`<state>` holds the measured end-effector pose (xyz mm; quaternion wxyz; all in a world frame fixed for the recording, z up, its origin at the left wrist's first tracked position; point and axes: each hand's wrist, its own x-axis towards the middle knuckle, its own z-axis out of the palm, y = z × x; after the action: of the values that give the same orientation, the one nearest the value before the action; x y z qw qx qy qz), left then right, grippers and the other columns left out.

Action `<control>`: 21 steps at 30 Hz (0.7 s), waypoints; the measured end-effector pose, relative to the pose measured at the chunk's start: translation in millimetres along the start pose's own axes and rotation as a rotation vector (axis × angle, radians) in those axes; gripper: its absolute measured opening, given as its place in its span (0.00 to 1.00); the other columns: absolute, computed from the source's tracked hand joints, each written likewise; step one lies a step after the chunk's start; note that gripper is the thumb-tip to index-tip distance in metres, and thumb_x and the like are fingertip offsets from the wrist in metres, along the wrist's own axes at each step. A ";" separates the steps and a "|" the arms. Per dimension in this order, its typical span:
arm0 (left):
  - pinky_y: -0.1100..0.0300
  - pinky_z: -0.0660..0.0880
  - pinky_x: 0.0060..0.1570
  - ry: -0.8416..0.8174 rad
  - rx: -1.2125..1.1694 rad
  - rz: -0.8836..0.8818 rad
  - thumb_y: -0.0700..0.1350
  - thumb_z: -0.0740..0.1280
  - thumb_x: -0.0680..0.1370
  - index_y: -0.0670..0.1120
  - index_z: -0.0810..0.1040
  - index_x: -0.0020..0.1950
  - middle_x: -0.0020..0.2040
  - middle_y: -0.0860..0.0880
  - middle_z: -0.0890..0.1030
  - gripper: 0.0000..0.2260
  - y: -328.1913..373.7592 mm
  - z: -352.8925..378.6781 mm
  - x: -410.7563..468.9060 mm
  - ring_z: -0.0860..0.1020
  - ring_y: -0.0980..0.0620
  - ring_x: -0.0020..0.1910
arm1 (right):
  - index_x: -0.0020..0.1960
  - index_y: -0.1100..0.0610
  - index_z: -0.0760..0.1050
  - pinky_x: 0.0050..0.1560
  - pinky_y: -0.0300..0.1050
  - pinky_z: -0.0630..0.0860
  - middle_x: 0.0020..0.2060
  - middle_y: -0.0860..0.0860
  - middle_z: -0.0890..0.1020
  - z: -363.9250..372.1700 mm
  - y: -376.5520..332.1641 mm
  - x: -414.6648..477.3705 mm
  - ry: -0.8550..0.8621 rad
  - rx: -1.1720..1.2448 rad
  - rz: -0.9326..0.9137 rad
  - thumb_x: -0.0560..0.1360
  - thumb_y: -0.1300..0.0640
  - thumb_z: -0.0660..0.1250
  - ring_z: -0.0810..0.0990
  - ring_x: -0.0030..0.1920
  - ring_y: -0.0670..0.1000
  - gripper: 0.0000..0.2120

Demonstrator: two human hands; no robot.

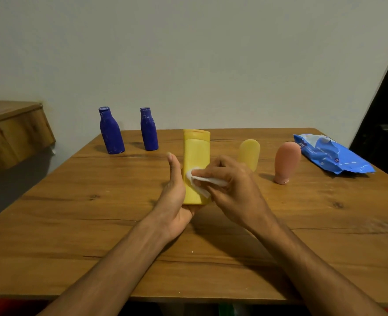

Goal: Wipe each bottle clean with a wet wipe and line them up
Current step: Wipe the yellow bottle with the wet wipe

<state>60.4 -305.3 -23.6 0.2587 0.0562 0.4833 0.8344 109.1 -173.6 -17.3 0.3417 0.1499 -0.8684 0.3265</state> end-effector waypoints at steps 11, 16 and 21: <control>0.43 0.75 0.62 -0.031 0.080 -0.030 0.71 0.55 0.74 0.51 0.72 0.68 0.59 0.42 0.82 0.32 -1.0 4.5 -2.9 0.80 0.42 0.60 | 0.56 0.55 0.82 0.44 0.60 0.76 0.48 0.51 0.78 -0.3 -2.2 0.4 0.126 -0.055 -0.046 0.72 0.55 0.71 0.76 0.48 0.51 0.13; 0.37 0.76 0.59 -0.094 0.158 -0.016 0.69 0.51 0.76 0.53 0.75 0.62 0.54 0.42 0.84 0.28 -0.7 5.3 -7.8 0.82 0.42 0.55 | 0.57 0.54 0.82 0.44 0.60 0.76 0.48 0.52 0.78 0.1 0.5 0.2 0.150 -0.069 -0.037 0.73 0.55 0.71 0.76 0.49 0.54 0.13; 0.43 0.79 0.49 -0.166 0.271 -0.015 0.70 0.50 0.75 0.53 0.77 0.60 0.52 0.40 0.84 0.29 -3.4 6.2 -10.0 0.81 0.42 0.46 | 0.58 0.54 0.81 0.45 0.60 0.76 0.49 0.52 0.77 -0.7 2.4 -0.8 0.228 -0.067 -0.019 0.73 0.58 0.73 0.75 0.51 0.55 0.14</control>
<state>72.5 -304.0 -21.6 0.2943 0.1559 0.5688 0.7521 108.8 -171.3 -18.6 0.4460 0.1085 -0.8330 0.3091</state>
